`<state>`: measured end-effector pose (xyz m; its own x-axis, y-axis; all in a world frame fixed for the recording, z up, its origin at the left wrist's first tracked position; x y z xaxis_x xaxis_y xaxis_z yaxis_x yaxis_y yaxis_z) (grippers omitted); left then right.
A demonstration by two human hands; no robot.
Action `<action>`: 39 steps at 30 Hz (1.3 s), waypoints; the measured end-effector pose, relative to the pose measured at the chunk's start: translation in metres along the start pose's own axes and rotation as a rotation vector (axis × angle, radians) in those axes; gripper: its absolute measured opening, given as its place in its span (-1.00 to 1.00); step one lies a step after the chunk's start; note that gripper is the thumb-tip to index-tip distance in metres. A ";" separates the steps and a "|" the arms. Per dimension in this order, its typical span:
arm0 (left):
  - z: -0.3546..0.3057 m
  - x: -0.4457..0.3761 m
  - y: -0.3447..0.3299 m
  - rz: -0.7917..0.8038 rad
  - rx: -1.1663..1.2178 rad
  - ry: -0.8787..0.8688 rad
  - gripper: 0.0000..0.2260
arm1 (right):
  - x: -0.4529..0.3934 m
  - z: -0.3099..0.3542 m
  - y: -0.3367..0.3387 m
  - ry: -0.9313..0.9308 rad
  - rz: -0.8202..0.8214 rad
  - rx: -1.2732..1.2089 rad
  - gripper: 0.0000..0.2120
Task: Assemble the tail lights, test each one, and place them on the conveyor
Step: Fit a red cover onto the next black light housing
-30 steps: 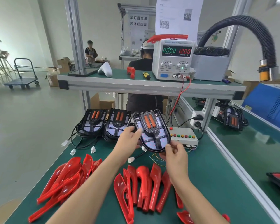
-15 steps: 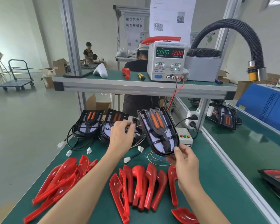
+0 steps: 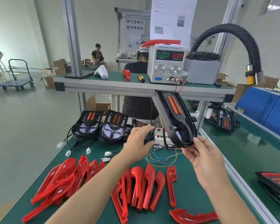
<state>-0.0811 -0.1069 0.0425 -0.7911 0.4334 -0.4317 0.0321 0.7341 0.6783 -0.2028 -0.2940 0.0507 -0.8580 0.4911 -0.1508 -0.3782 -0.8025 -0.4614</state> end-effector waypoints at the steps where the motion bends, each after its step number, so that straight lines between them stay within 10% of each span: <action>1: -0.004 0.000 -0.006 0.035 -0.015 -0.020 -0.46 | 0.001 0.005 -0.001 0.010 0.013 -0.002 -0.78; 10: -0.044 0.033 -0.041 0.237 0.386 0.002 -0.65 | 0.014 0.025 -0.012 0.064 0.069 0.054 -0.60; 18: -0.021 0.096 -0.051 -0.003 0.998 0.374 -0.88 | 0.037 -0.011 0.000 0.156 -0.118 0.299 -0.85; 22: 0.000 0.132 -0.048 0.022 1.268 0.403 -0.43 | 0.071 -0.068 0.011 0.064 -0.158 0.377 -0.87; 30: 0.042 0.160 -0.037 -0.173 1.339 0.598 -0.61 | 0.128 -0.131 -0.014 -0.066 -0.130 0.423 -0.81; 39: 0.072 0.142 0.018 -0.325 1.372 0.571 -0.53 | 0.123 -0.102 -0.007 0.246 0.114 0.954 -0.79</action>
<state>-0.1490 0.0055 -0.0490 -0.9883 0.1441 0.0502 0.0860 0.7979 -0.5967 -0.2703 -0.1930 -0.0538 -0.8513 0.3639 -0.3779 -0.5121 -0.7331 0.4477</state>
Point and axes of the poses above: each hand's wrist, its own x-axis away from the middle knuckle, its own y-axis out of the back of the hand, z = x × y, the point moved 6 cm from there along -x, towards the middle knuckle, and after that the axes turned 1 degree about -z, right-handed, at the moved point
